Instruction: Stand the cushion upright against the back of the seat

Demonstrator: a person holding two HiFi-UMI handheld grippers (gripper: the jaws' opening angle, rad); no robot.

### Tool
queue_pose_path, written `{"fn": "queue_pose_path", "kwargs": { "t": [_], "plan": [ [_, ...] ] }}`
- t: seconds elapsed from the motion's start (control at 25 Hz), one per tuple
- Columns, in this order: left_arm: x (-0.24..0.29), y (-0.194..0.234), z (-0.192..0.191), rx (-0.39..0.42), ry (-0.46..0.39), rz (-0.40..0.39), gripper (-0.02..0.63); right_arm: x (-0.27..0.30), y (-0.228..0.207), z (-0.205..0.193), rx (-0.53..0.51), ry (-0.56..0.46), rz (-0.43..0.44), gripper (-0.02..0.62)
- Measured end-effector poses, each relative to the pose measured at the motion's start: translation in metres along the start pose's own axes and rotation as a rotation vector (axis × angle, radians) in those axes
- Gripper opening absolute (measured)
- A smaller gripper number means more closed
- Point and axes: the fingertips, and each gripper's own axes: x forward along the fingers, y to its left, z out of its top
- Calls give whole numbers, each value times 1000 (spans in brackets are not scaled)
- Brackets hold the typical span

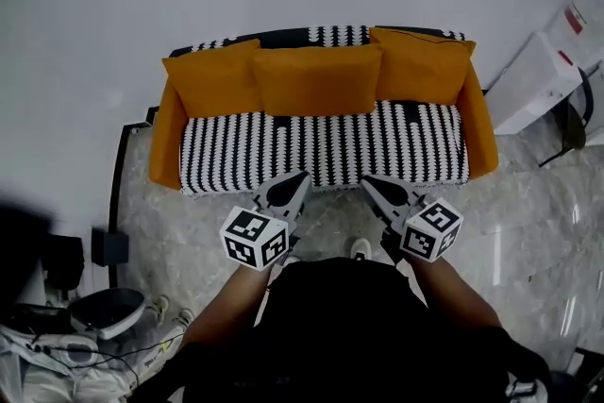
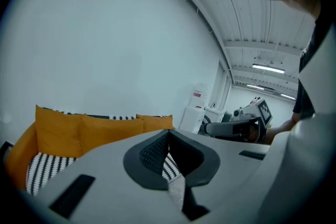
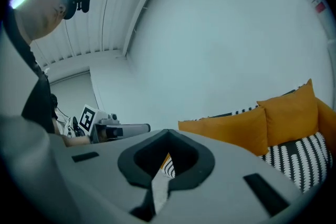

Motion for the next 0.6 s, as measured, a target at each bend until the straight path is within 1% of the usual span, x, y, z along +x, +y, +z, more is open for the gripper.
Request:
{"fn": "queue_pose_path", "kwargs": {
  "t": [0.12,0.24,0.32,0.48,0.6],
  "plan": [
    [-10,15,-2,15,18,-46,17,15,20,-5,-35,-2,-37,35],
    [-22,14,-8,13,24,-110,17,23,40,-18,-46,-5,-79,35],
    [-34,12,-14,17,33,-137,17,25,53,-28,-47,-7,-104,35],
    [-57,24,-31,17,70,-169,17,33,77,-42,-39,-24,-139,35],
    [-67,32,-41,23,86,-169,17,31,87,-50,-36,-28,-148,35]
  ]
}}
